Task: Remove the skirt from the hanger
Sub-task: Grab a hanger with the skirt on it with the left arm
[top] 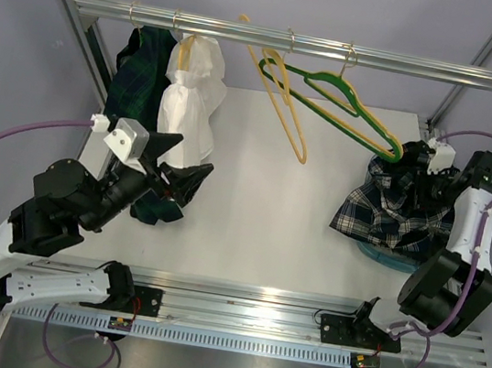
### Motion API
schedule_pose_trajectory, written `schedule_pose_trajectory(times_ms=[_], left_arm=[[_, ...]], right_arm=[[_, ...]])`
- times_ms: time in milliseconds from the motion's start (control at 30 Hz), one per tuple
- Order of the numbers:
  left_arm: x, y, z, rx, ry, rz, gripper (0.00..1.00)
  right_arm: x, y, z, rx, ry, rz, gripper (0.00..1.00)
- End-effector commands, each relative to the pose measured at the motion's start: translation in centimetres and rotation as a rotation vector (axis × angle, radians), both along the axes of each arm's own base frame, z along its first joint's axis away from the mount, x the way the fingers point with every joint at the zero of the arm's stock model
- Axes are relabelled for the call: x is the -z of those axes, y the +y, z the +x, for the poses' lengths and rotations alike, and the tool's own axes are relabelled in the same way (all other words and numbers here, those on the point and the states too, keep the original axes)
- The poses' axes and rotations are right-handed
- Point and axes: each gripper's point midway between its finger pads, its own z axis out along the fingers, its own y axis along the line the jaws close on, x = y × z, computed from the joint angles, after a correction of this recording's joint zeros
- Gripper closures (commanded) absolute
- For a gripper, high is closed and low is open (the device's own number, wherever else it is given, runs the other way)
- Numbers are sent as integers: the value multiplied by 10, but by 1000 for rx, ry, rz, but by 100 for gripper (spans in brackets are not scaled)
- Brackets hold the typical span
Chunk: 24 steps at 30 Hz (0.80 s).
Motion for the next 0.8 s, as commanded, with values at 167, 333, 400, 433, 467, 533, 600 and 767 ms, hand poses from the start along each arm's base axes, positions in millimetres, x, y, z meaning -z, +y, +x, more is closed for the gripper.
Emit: schedule_pose_trajectory(times_ms=[167,333,400,433,467,533,600,767], left_arm=[[-32,41,41,-375,126,-66,3],[-49,61,66,-510,253,-79,5],[-36,61,95,-535,344,-66,8],[-47,73,104,-566,341,-101,9],[-39,67,119,-567,372,-85,9],[-41,71,135,-552,404,-110,14],[-30,66,153,-538,450,-106,18],[-23,79,187,-598,413,-66,23]], right_arm=[[-141,22,-19,-123,-210,-75,15],[-158,39,-22,-106,-226,22,5],[-159,46,-22,-106,-238,72,5],[-160,48,-21,-106,-251,82,5],[-162,51,-22,-100,-257,99,5],[-161,56,-21,-108,-264,130,4],[-163,62,-22,-119,-274,156,4],[-157,66,-24,-128,-274,174,4]])
